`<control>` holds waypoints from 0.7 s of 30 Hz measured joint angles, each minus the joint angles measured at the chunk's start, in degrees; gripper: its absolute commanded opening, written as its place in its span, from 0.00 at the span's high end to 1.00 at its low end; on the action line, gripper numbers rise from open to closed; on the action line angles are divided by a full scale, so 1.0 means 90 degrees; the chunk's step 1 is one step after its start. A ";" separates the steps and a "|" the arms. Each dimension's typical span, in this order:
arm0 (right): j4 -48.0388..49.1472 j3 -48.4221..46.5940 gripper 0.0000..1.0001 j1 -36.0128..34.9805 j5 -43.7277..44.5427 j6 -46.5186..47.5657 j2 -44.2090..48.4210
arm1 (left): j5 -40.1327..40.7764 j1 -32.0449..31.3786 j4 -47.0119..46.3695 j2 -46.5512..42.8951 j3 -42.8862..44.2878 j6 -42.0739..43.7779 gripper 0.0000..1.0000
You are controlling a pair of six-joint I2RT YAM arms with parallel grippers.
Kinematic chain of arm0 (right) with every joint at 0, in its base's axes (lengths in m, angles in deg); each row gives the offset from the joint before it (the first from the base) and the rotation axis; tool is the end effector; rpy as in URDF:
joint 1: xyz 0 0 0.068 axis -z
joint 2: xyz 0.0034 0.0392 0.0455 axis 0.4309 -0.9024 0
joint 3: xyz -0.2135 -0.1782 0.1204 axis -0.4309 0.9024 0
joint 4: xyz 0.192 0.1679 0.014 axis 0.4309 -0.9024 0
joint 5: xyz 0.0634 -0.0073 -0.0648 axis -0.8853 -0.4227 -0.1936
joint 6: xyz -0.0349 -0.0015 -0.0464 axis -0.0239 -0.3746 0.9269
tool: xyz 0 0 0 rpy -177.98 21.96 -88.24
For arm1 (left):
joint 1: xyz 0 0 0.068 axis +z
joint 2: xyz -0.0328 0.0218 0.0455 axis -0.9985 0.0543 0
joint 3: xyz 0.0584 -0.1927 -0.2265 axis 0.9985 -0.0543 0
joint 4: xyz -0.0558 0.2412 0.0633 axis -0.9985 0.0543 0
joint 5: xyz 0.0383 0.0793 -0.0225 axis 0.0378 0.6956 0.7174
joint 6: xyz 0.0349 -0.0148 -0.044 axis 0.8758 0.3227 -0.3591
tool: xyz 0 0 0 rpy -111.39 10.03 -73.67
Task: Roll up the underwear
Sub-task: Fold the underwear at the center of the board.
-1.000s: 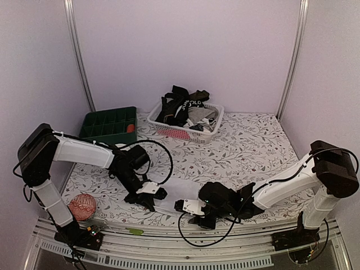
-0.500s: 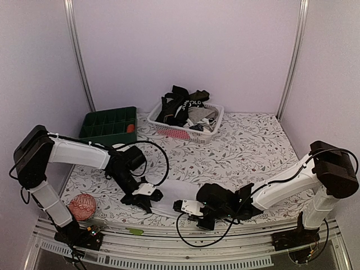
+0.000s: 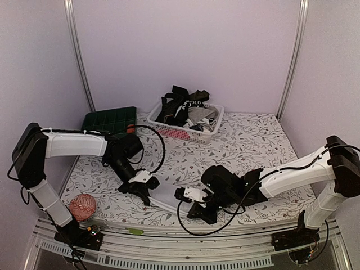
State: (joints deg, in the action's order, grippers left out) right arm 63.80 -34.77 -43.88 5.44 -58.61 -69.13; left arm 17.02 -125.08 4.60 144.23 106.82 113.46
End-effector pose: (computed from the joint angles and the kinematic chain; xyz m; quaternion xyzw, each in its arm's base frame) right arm 0.1039 0.3045 0.1942 -0.5981 0.7149 0.2776 0.2328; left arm 0.1993 -0.1921 0.2090 0.7811 0.5108 -0.3309 0.1397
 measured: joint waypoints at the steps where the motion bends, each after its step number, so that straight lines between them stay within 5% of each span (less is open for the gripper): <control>1: -0.0058 -0.0039 1.00 0.0097 -0.0109 -0.0036 0.0000 | -0.0002 0.0049 0.0078 0.0097 0.0117 0.0053 1.00; 21: -0.1239 -0.1367 1.00 0.1783 -0.2259 -0.0250 -0.0816 | 0.0075 0.0806 0.0576 0.1591 0.1520 0.0775 1.00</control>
State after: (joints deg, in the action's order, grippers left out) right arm 52.65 -47.08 -27.84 -14.88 -60.86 -76.47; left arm 17.70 -117.82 9.78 158.55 120.50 120.43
